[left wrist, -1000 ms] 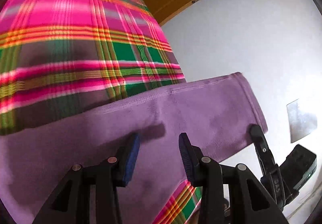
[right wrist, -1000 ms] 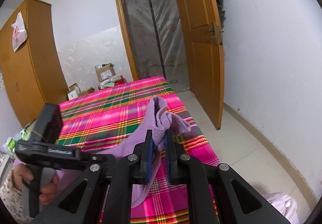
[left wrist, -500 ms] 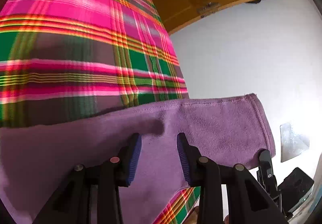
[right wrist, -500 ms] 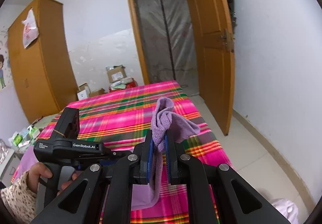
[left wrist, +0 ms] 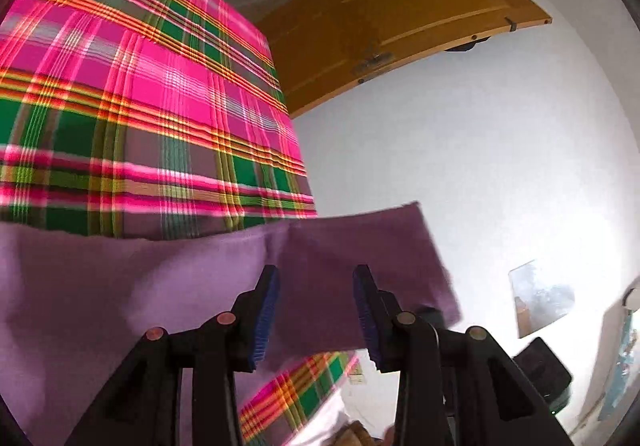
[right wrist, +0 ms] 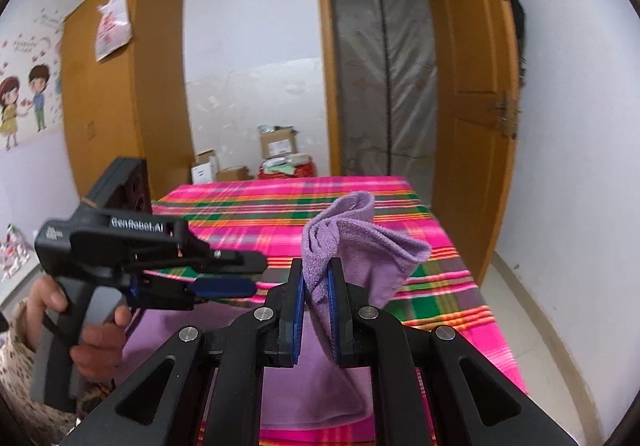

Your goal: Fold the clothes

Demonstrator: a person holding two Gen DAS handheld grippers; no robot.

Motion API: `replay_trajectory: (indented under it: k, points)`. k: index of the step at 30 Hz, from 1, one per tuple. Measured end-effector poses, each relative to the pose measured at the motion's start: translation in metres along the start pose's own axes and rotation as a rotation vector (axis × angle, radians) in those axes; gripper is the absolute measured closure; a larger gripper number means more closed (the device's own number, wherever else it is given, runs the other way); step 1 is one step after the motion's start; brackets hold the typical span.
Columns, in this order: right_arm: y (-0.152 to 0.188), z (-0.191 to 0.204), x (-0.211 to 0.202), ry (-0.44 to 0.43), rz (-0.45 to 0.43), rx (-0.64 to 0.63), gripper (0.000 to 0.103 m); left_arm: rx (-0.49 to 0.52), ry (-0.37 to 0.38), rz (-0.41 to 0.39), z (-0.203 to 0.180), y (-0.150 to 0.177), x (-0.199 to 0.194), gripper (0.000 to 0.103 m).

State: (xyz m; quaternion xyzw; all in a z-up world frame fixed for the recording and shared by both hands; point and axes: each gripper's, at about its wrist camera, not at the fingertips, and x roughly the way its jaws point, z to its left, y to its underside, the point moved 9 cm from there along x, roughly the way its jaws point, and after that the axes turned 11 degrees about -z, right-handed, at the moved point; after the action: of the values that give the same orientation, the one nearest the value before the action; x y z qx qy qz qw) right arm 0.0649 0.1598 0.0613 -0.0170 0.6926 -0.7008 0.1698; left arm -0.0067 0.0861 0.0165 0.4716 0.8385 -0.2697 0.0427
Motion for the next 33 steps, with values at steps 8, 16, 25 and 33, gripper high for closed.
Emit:
replay_trajectory:
  k: [8,16,25,33]
  points:
    - [0.015,0.062,0.015,-0.104,0.040,-0.096,0.092,-0.007,0.004,-0.071,0.001,-0.012,-0.047,0.064]
    - [0.051,0.116,0.029,-0.201,0.111,-0.160,0.092,-0.014,-0.079,-0.148,0.030,-0.024,-0.081,0.064]
    - [0.103,0.165,0.038,-0.276,0.205,-0.248,0.092,-0.016,-0.160,-0.185,0.061,-0.026,-0.099,0.064]
    - [0.130,0.180,0.050,-0.304,0.274,-0.269,0.092,0.029,-0.204,-0.169,0.067,-0.025,-0.100,0.064]
